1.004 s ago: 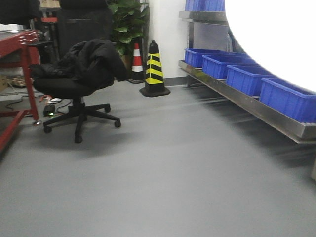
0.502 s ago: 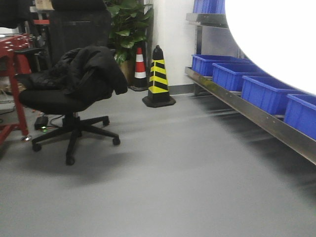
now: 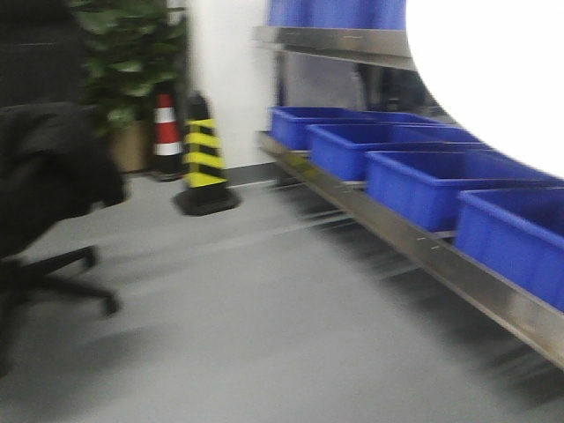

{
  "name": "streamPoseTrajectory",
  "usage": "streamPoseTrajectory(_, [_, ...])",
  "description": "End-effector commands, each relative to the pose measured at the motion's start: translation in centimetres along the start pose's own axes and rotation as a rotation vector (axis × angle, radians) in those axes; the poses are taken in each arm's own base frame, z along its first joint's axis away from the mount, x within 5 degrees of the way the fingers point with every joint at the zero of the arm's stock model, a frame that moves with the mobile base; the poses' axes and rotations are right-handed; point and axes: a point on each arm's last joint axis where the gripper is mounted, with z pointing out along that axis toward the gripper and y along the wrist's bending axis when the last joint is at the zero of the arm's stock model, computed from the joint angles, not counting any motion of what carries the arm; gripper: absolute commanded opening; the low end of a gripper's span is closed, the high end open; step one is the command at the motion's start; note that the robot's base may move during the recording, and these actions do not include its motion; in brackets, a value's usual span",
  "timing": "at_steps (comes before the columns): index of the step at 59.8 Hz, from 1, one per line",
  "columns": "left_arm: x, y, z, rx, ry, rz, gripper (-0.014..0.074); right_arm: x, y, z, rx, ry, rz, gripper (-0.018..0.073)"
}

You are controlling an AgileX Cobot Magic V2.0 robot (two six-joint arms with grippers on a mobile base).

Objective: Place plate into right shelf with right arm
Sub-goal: 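Drive the base to the blue-bin shelf holding the plate in the right gripper, then lower the held plate edge-first into the shelf slot beside the bins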

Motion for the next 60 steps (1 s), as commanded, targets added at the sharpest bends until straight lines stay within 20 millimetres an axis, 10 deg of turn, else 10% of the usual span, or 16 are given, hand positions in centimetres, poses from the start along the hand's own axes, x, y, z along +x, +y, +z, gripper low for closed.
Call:
streamPoseTrajectory(1, [-0.55, 0.00, -0.04, 0.002, -0.085, -0.009, -0.0047, -1.58, -0.37, 0.07, 0.051, -0.082, 0.005, 0.0055])
streamPoseTrajectory(60, [-0.55, -0.01, -0.04, 0.004, -0.085, -0.009, -0.0047, -1.58, -0.37, 0.07, 0.051, -0.082, 0.005, 0.0055])
